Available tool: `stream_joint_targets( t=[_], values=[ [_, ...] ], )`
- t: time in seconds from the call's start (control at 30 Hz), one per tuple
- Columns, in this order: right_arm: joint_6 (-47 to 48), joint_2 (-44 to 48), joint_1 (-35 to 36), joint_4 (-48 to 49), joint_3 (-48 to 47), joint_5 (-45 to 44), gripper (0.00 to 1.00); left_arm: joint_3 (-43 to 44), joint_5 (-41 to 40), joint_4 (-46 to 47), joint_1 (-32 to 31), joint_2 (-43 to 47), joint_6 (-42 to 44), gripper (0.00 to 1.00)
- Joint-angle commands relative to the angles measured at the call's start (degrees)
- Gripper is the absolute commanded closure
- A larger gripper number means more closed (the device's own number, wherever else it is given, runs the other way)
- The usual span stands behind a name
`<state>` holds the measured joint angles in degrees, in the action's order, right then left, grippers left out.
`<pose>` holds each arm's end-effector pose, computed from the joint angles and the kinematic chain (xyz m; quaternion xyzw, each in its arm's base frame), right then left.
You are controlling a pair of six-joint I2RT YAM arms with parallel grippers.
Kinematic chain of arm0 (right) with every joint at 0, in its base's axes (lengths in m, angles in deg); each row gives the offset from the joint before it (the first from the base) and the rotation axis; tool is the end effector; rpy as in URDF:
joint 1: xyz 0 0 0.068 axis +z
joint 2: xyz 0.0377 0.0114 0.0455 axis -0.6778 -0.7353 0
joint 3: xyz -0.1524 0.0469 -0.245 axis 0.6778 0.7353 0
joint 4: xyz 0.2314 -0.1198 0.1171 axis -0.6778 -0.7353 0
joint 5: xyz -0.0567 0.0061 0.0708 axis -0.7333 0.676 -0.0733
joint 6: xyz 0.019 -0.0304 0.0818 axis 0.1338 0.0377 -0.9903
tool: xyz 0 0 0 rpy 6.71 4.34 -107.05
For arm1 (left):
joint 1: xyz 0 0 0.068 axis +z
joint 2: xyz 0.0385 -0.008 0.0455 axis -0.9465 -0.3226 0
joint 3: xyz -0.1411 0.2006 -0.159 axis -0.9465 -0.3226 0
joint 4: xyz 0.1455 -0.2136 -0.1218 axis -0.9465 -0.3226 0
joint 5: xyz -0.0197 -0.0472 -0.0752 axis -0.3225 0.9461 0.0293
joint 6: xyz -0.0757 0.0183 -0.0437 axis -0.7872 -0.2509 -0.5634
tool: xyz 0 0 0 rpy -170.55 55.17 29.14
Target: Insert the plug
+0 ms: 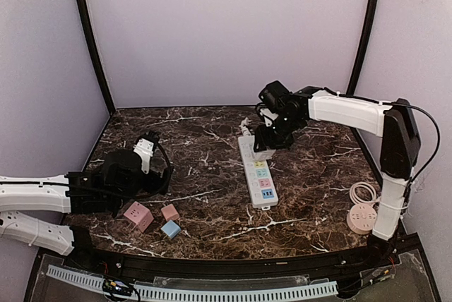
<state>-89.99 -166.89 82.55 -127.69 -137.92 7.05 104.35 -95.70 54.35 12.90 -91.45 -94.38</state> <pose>0.3468 0.2901 0.2293 -0.1254 0.9631 0.1297 0.1997 0.1802 -0.1942 0.2340 0.1619 0.7951 -0.0418 0.5830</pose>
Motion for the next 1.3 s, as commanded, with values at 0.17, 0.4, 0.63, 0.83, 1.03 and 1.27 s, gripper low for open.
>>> stream_joint_targets(
  t=[0.17, 0.4, 0.63, 0.83, 1.03, 1.27],
  values=[
    [2.61, -7.91, -2.48, -3.55, -11.02, 1.54, 0.96, -2.17, 1.30, -3.21, 5.55, 3.47, -3.49, 0.01],
    [2.99, -15.44, -2.61, -7.72, -19.91, -0.06, 1.00, -3.40, 1.07, -3.90, 7.95, 4.12, -5.14, 0.01],
    [2.76, -19.99, -2.96, -9.98, -25.97, -4.73, 1.00, -3.93, 0.80, -3.69, 8.38, 4.31, -5.47, 0.01],
    [2.78, -21.23, -3.30, -11.37, -28.06, -6.47, 1.00, -4.12, 0.92, -3.58, 8.47, 4.40, -5.44, 0.01],
    [2.89, -21.48, -3.82, -10.49, -28.29, -7.02, 1.00, -4.37, 1.23, -3.69, 8.48, 4.98, -5.53, 0.01],
    [2.65, -23.36, -4.17, -10.13, -30.05, -4.46, 1.00, -4.47, 1.27, -3.78, 8.51, 5.24, -5.55, 0.01]
  ],
)
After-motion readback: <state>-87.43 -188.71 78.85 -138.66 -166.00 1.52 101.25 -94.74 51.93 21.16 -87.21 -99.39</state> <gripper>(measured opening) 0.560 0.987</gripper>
